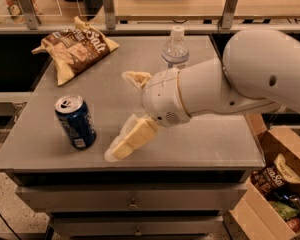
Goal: Move pepsi can near brown chip bag
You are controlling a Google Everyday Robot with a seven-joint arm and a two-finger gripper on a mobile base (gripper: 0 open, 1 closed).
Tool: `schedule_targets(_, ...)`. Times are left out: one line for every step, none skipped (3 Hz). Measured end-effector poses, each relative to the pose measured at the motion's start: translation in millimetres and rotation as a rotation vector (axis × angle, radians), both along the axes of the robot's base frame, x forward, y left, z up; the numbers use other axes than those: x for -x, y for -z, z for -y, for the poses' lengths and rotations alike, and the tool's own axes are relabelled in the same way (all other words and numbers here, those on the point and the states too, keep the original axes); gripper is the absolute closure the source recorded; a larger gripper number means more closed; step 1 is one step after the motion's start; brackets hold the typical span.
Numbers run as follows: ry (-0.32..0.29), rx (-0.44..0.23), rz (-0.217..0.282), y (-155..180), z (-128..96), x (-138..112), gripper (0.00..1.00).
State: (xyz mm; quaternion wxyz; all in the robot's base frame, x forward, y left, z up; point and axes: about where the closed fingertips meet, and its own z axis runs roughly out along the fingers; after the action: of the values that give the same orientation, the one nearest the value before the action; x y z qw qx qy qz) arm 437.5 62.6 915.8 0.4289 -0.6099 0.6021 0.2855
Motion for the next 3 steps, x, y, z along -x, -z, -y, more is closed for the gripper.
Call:
schedule_targets(-0.013,-0.055,-0.032,23.8,-14.8,-10.6,0.0)
schedule_targets(-0.034,-0.116,-0.05,29.7,-29.8,-17.1,0.0)
schedule_targets(-0.047,-0.151,-0.085,36.3,-49.0,-22.4,0.0)
